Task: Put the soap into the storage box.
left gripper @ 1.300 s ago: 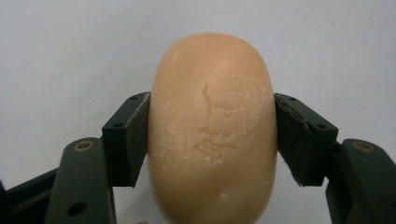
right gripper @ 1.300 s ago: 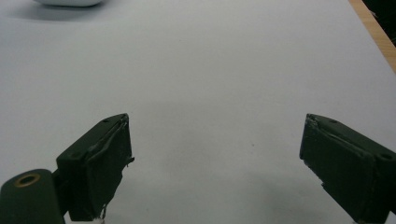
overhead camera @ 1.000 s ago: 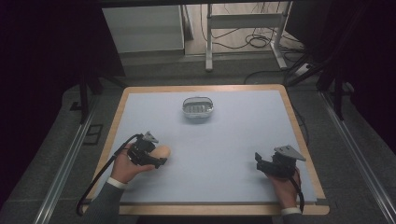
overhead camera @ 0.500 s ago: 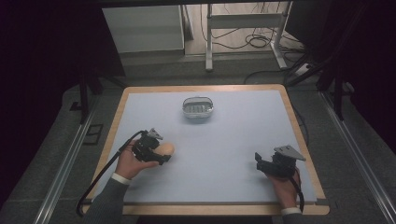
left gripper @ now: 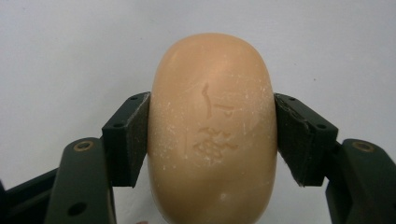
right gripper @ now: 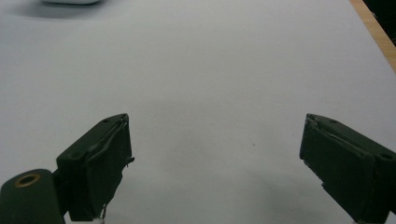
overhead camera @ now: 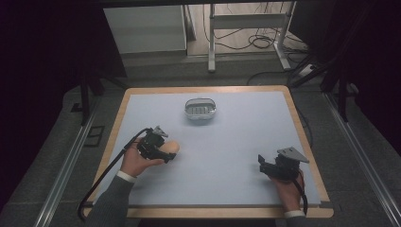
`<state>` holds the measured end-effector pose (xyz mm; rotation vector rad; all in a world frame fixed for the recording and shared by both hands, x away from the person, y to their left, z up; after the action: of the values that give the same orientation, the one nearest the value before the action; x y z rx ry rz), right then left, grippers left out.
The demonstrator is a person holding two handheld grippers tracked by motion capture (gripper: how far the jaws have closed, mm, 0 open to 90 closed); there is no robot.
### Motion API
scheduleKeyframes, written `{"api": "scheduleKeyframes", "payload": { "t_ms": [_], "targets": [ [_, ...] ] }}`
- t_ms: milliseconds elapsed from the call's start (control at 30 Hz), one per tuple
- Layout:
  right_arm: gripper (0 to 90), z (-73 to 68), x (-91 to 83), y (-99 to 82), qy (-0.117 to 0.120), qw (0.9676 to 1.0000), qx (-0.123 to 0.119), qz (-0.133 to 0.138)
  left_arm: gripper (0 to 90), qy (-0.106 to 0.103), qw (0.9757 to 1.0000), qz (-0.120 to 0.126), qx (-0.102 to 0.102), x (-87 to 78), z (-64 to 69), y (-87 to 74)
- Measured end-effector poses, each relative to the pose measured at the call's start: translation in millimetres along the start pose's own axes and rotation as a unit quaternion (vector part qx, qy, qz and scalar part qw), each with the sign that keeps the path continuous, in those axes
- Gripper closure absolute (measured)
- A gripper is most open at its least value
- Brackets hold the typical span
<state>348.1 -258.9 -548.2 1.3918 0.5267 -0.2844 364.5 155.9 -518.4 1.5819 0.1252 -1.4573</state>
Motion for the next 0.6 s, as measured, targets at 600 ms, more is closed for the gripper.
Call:
{"api": "scheduleKeyframes", "payload": {
  "t_ms": [600],
  "targets": [
    [9.4, -0.2, 0.0, 0.0, 0.000, 1.0000, 0.000, -0.001, 32.3, 0.001, 1.0000, 0.007, 0.001, 0.6, -7.1, 16.2]
  ]
}}
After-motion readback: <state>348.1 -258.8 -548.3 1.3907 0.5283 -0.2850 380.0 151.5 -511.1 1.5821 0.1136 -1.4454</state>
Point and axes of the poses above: each handheld gripper's, and its own axes: x roughly forward along the jaws, y roughly out of its top, z roughly to its right, the point moved 4 cm from there along x, roughly forward along the jaws, and after that the axes turned 7 degrees about -y, right-handed, at the moved point
